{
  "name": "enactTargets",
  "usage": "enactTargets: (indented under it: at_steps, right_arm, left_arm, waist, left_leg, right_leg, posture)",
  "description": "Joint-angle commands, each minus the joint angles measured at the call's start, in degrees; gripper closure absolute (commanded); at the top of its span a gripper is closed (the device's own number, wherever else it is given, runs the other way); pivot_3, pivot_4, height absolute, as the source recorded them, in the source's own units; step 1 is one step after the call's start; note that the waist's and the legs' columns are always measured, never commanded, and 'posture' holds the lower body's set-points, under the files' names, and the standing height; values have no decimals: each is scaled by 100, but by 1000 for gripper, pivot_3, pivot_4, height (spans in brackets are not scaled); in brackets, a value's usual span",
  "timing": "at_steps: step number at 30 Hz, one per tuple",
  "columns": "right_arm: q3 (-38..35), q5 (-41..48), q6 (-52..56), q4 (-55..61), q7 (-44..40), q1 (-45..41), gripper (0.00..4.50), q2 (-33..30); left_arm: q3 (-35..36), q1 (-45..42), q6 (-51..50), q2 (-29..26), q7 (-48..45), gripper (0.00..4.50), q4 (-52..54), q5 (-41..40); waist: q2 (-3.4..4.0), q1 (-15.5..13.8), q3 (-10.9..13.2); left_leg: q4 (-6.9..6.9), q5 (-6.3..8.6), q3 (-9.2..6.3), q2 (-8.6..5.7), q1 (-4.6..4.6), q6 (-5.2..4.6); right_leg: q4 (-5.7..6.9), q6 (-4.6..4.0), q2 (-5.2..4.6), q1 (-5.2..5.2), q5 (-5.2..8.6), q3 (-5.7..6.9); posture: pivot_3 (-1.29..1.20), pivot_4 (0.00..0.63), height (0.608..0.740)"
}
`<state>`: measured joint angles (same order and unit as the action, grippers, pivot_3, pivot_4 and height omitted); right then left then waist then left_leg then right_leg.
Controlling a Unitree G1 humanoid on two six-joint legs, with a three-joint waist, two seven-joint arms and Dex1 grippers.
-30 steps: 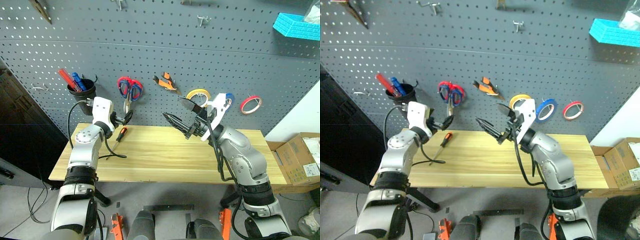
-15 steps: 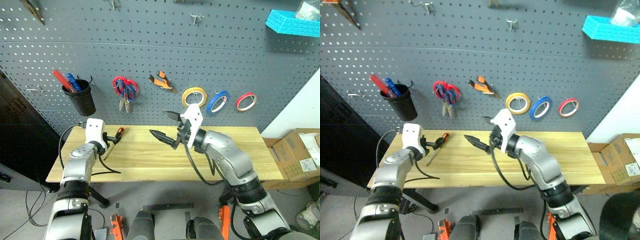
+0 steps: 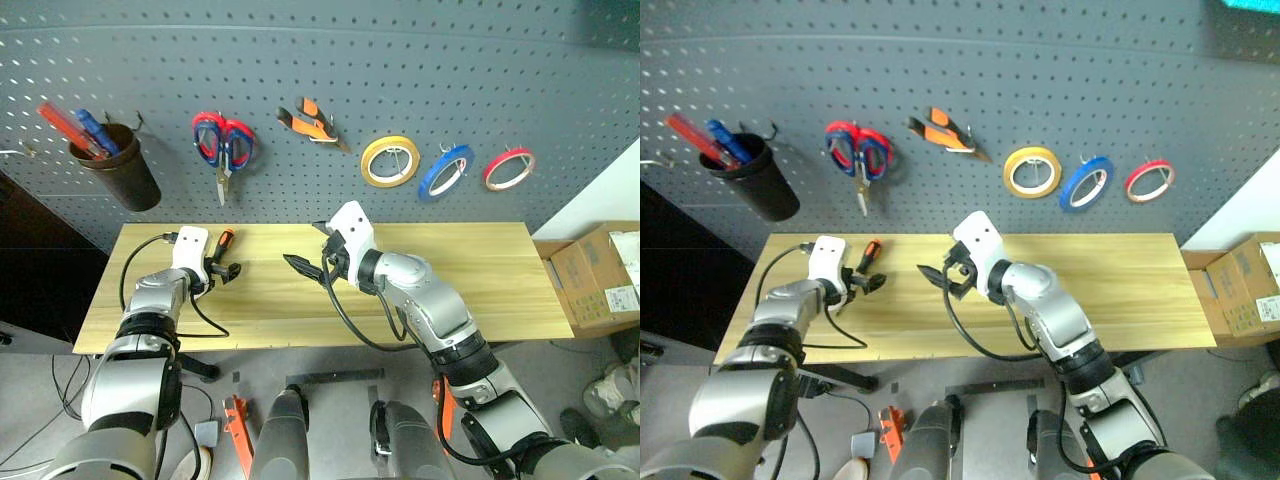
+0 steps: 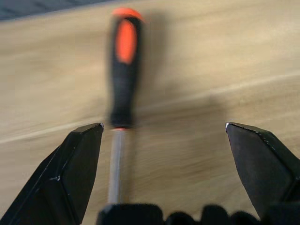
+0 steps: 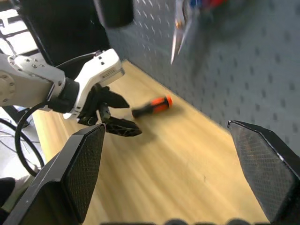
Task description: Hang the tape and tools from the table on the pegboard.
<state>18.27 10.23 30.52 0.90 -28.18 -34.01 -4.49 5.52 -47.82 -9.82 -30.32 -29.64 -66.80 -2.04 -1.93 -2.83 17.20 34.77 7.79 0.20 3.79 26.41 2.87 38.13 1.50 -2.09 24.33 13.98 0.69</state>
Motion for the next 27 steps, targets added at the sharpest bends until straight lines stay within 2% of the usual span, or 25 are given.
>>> enactTargets:
  at_steps: [1,7,10,27]
  right_arm:
    - [-188,84,298,647,87,188,0,-92]
    - [-294,80,520,899,193,331,0,-137]
    - [-349,82,527,878,233,320,0,-112]
    - [-414,44,334,526,231,34,0,62]
  left_arm:
    - [-26,-331,311,4,82,22,-234,129]
    - [7,-619,362,-10,285,22,-421,187]
    - [2,-629,351,-12,220,22,-413,195]
    - [81,-641,267,-155,94,22,-240,148]
  waist:
    - [3,48,89]
    - [3,217,264]
    - [-5,276,323]
    - [-11,282,387]
  left_leg:
    - [1,0,-1,0,11,0]
    - [6,0,-3,-2,37,0]
    - [12,-1,6,-6,42,1]
    - [5,-1,8,-3,44,2]
  right_leg:
    - [1,0,0,10,0,0]
    - [9,14,0,38,4,1]
    - [67,59,-5,75,32,-12]
    - [83,68,-4,95,38,-10]
  posture:
    - [3,422,740]
    - [5,438,740]
    - [12,437,740]
    - [35,418,740]
